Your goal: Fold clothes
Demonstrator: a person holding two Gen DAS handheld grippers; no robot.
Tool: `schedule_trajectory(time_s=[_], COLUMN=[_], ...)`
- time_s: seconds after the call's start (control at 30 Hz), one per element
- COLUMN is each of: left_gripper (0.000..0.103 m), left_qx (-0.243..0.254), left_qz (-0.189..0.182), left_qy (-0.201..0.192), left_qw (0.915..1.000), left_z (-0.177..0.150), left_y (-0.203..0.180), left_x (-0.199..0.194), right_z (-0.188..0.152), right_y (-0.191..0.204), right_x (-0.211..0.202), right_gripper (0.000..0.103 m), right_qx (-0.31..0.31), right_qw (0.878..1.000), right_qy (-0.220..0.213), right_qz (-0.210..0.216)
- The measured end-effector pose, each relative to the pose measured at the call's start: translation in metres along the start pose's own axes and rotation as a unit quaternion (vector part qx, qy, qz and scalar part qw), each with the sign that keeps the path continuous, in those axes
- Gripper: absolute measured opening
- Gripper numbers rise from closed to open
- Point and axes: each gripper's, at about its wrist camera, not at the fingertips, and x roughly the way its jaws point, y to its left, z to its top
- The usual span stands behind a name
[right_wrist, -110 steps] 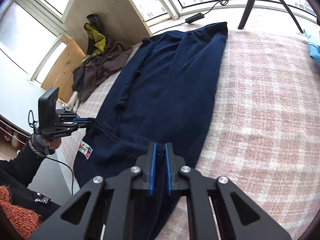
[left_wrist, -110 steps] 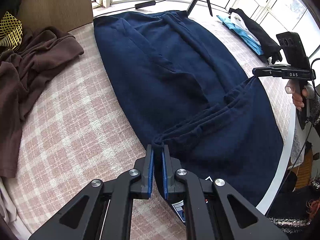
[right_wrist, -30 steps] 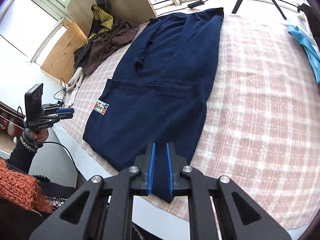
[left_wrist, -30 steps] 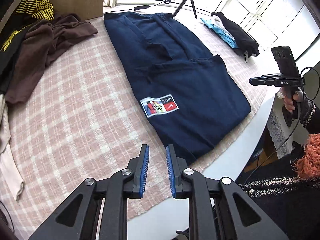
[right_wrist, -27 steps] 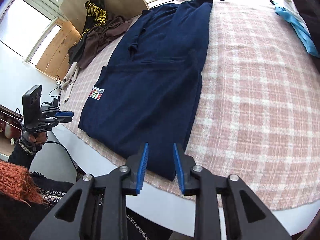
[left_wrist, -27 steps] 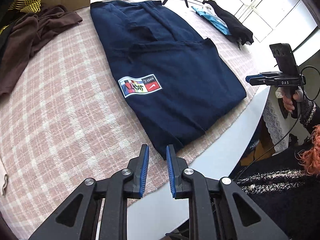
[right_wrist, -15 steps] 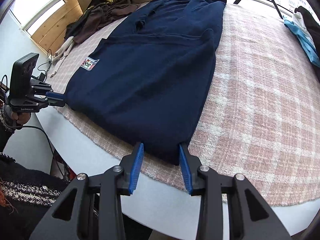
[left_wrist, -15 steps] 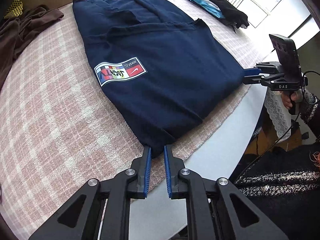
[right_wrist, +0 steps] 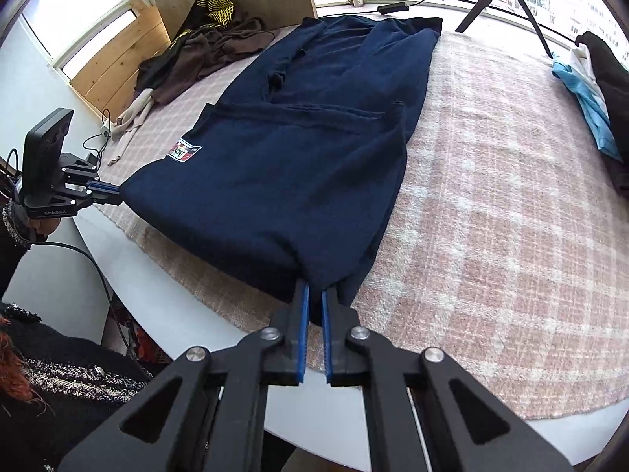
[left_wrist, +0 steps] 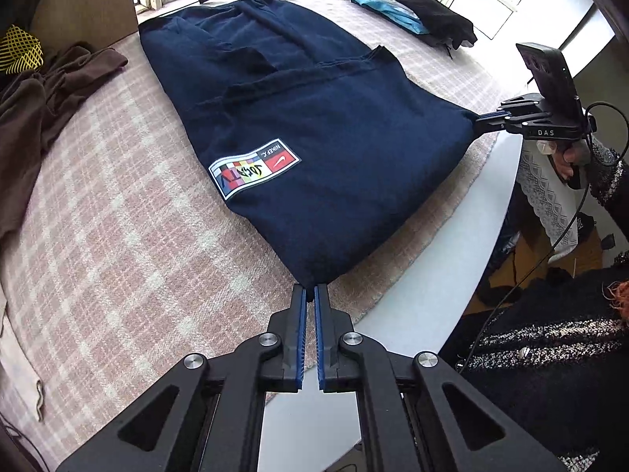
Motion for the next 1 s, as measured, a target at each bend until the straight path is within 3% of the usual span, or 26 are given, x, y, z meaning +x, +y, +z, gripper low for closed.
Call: schedule_trajectory(time_s=[0.07,0.2,0.3,0.43,0.57,0.63,0.73,0.83,0.9,1.0], left_gripper=[0.002,0.0,0.0,0.0,0.0,0.001,0.004,0.005,0.006,0.013], left_qx=[0.014,0.006,0.001,-0.002,0.01,0.01,0.016,0.009,0.002,-0.024], left_qz=[0.014,0.014,0.032,0.031,0.0,-0.023,-0.004,0.01,0.029,0.017], left_qy=[0.03,0.036,0.044,0.009,-0.021,-0.021,0.019,0.026,0.015,-0.032], left_qw=[0.9994,0.9992,0.9985,0.9995,0.9997,0.9995,0.9997,0.9996,0.9995,0.999], left_z=[-0.006,-0.012,-0.017,-0.011,0.013,0.021,0.023,0.014,0.015,0.035], left_y=[-0.002,0.002,0.006,0.002,-0.009,-0.011,-0.007,0.001,0.007,0.025], left_x=[0.017,0.005,-0.006,-0.026,-0.012,0.001,0.026,0.017,0.0,-0.04], right_z=[-0.004,-0.005,-0.007,-0.011,0.008,0.01,0.003,-0.004,0.0,0.026], right_y=[0.007,0.004,-0.008,-0.019,-0.001,0.006,0.005,-0.006,-0.011,-0.016], right_x=[0.013,0.006,-0.01,-0.039,-0.022,-0.001,0.025,0.009,-0.014,-0.056], right_gripper=[0.006,0.007,0.024,0.024,0.024,0.024,0.024,0.023,0.023,0.024], right_qx=[-0.016,-0.007,0.025,0.075,0.052,0.036,0.022,0.047,0.063,0.083], right_qw=[1.0,0.999,0.998,0.997,0.998,0.999,0.999,0.998,0.998,0.995], right_qy=[0.021,0.035,0.05,-0.014,-0.045,-0.026,0.023,0.031,0.005,-0.052], right_qz=[-0.014,-0.022,-0.031,0.0,0.006,0.005,-0.015,-0.03,-0.022,0.01])
